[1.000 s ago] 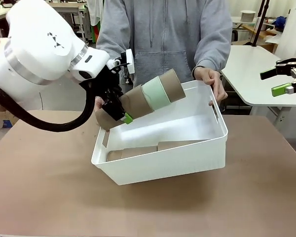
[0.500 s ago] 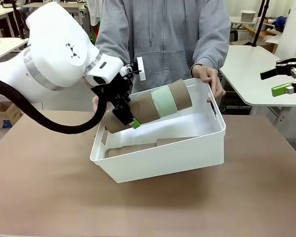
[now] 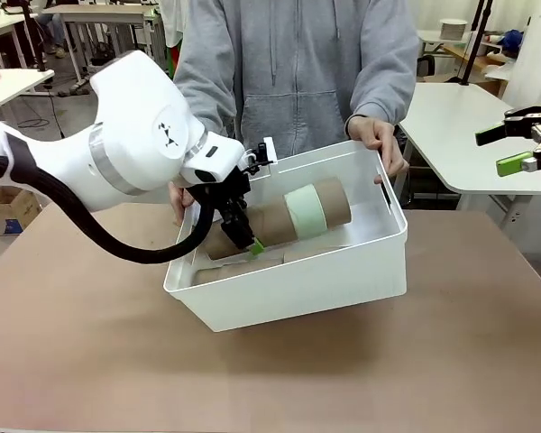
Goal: Stack the cups and store them in the basket.
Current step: Place the stack of Reusable plastic cups into the Pantry Basket.
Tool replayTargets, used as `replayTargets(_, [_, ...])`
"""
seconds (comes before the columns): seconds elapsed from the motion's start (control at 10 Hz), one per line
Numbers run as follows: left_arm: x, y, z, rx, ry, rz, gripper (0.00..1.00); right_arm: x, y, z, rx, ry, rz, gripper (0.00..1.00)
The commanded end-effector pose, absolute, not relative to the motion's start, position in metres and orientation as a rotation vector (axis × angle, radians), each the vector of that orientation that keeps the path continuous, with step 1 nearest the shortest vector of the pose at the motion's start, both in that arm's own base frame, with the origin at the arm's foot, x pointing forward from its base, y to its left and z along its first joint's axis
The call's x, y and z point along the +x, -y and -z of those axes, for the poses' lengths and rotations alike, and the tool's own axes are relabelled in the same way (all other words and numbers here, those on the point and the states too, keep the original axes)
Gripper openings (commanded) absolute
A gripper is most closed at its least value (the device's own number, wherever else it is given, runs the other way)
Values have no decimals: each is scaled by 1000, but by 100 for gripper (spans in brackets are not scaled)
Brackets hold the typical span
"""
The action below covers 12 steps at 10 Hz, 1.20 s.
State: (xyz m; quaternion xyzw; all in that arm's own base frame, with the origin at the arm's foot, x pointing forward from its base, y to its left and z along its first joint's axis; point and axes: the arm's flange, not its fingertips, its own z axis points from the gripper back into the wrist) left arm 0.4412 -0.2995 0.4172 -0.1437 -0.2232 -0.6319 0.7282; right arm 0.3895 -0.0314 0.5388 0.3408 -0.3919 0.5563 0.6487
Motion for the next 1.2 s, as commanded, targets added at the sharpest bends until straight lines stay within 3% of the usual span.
replayTargets(0.0, [450,315,-421,-308,519,1369,85,390,29,-542,790,911,-1254,100])
replayTargets(0.3, [453,322,-411,-331,561,1386,85,390,29,-542,790,911,-1254,100])
replayTargets(0.4, [454,323,-410,-346,555,1412,100,390,29,-542,790,911,-1254,100])
replayTargets(0.6, [451,321,-414,-373,543,1419,100,390,29,-542,790,911,-1254,100])
replayTargets(1.1, [395,277,-512,-535,622,1446,100,390,29,-542,790,911,-1254,100])
